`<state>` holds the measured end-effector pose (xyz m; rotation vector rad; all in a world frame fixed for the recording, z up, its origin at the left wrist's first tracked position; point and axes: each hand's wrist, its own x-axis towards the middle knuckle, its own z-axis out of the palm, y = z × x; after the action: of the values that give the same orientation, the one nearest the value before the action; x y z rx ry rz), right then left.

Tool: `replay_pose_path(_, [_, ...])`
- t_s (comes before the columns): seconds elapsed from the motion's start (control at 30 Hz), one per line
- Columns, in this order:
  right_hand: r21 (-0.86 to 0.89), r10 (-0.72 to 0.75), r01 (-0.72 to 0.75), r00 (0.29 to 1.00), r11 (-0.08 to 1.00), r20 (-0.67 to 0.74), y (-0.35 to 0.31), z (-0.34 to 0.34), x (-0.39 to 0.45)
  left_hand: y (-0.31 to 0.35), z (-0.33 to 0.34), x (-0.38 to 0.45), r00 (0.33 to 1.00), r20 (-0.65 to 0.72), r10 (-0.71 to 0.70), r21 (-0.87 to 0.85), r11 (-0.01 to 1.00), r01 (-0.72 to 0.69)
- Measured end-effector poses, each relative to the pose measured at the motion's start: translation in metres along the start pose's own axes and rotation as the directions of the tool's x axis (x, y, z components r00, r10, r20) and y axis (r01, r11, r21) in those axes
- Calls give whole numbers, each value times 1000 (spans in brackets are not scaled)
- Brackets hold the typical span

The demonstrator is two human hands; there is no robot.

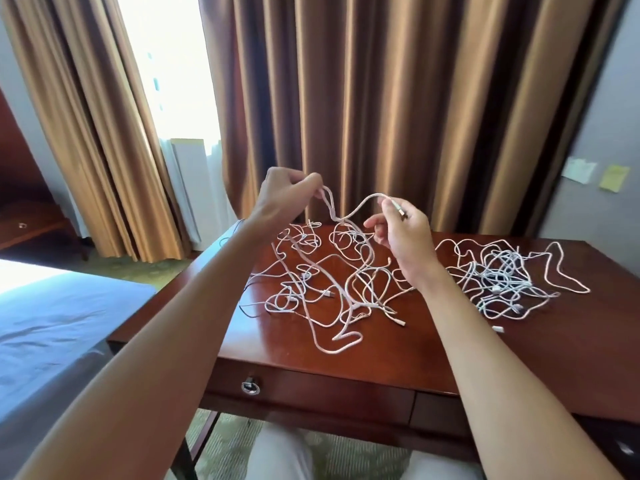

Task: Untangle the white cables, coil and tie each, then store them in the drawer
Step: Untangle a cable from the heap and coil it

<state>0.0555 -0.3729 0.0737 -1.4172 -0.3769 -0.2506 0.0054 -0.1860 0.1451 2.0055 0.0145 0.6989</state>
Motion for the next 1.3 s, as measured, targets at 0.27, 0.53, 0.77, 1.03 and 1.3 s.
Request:
replay_pose_path(0.27, [-143,-193,193,981,971,19,-3,-9,1,-18,10,-5,981,127,-146,-69,985,155])
replay_pose_path(0.53, [-621,-235,273,961,735,144,-4,-10,3,-24,12,-6,950,296,-104,-37,992,120])
replay_pose_path(0.77, [-535,-83,210,964,818,251,11,1,-4,-28,23,-9,919,393,-42,-165,980,115])
replay_pose_path(1.03, [-533,111,180,877,827,468,10,9,-16,-30,34,-8,929,370,-4,-226,970,94])
replay_pose_path(1.3, [-307,-45,188,906,933,420,16,23,-27,-31,40,-13,921,384,65,-264,963,42])
